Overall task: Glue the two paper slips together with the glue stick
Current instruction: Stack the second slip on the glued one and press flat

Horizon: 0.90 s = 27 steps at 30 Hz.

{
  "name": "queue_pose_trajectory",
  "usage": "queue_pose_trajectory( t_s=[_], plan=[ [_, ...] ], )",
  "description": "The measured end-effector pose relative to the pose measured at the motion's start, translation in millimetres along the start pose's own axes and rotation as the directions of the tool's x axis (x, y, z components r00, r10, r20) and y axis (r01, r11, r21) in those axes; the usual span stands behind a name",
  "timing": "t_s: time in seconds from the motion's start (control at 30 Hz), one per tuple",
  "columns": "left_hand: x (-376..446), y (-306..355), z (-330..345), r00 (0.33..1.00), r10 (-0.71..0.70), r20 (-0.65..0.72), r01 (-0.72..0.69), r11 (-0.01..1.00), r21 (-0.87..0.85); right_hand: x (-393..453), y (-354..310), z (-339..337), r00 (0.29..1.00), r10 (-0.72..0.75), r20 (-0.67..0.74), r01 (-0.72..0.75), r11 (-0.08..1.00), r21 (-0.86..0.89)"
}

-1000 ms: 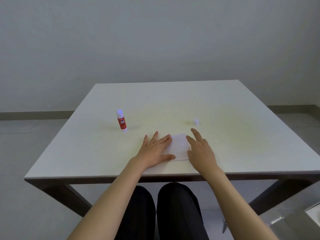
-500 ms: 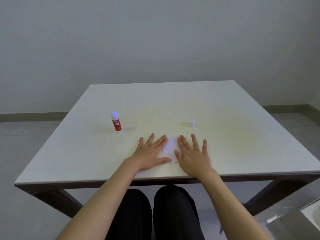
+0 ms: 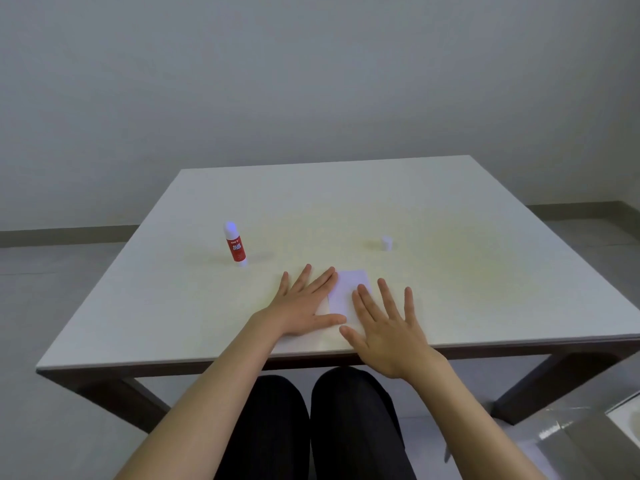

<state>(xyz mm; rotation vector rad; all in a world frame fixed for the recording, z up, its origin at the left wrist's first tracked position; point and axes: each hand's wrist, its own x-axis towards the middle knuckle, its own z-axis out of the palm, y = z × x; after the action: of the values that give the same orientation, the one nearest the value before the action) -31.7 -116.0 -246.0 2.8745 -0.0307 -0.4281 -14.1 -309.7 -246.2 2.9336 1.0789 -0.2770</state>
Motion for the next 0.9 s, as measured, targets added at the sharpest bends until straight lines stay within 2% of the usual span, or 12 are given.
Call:
queue_pose_trajectory(
  t_s=[0.17, 0.33, 0.53, 0.7, 0.77, 0.83, 0.9],
  plan=[
    [1, 0, 0, 1.000, -0.002, 0.003, 0.002, 1.000, -0.003, -18, 0, 12, 0.994, -0.107, -0.033, 0.108, 0.994, 0.026],
    [-3, -3, 0, 1.000, -0.008, -0.024, 0.007, 1.000, -0.014, 2, 10, -4, 0.999, -0.010, 0.049, 0.007, 0.998, 0.066],
    [-23, -49, -7, 0.998, -0.061, -0.014, 0.061, 0.998, -0.012, 28, -34, -4, 0.989, -0.143, 0.030, 0.139, 0.984, 0.112],
    [-35, -65, -8, 0.999, -0.037, 0.013, 0.037, 0.999, -0.027, 55, -63, 3, 0.975, -0.220, 0.021, 0.217, 0.972, 0.092],
    [-35, -64, -9, 0.999, -0.037, 0.017, 0.038, 0.999, -0.037, 66, -55, 0, 0.982, -0.187, 0.027, 0.184, 0.978, 0.101],
    [-35, -63, -11, 0.999, -0.043, 0.027, 0.044, 0.998, -0.035, 74, -38, -8, 0.995, -0.090, 0.031, 0.086, 0.991, 0.107],
    [-35, -62, -12, 0.998, -0.047, 0.032, 0.047, 0.999, -0.010, 74, -33, -12, 0.998, -0.062, 0.025, 0.061, 0.997, 0.051]
  ],
)
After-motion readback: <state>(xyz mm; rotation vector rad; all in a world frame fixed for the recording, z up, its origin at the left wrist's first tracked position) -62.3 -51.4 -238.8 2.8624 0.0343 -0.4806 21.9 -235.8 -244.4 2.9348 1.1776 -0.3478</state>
